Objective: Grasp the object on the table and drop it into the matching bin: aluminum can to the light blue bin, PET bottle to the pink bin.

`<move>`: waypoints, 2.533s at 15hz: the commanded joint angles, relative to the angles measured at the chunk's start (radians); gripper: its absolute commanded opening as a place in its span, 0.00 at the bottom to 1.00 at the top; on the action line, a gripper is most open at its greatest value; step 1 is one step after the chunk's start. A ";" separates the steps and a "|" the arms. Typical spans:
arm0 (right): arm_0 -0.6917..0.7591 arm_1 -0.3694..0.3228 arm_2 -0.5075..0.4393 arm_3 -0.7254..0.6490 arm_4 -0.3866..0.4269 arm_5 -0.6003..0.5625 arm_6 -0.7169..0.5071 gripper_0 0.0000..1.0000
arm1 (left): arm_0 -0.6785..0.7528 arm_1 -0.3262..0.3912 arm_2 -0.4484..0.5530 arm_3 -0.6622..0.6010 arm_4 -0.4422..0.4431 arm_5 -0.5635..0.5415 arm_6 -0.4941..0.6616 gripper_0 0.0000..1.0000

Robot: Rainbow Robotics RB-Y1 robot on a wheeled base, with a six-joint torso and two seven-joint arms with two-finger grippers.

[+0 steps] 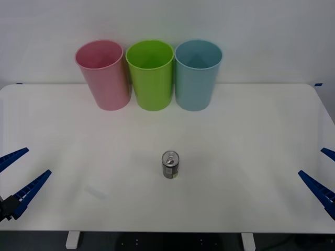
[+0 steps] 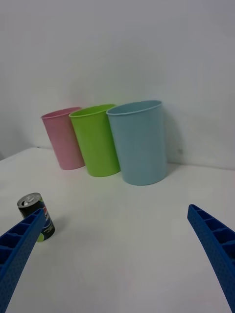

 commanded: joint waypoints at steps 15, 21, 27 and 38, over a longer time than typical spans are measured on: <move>-0.102 -0.067 0.170 0.201 0.094 -0.098 0.265 1.00 | 0.000 0.000 0.000 0.000 0.000 0.000 0.000 1.00; -0.187 -0.070 0.306 0.296 0.118 -0.086 0.326 1.00 | 0.000 0.000 0.000 0.000 0.000 0.000 0.000 1.00; -0.214 -0.070 0.443 0.296 0.118 0.031 0.338 1.00 | 0.000 0.000 0.000 0.000 0.000 0.000 0.000 1.00; -0.289 0.018 0.667 0.298 0.118 0.295 0.397 1.00 | 0.000 0.000 0.000 0.000 0.000 0.000 0.000 1.00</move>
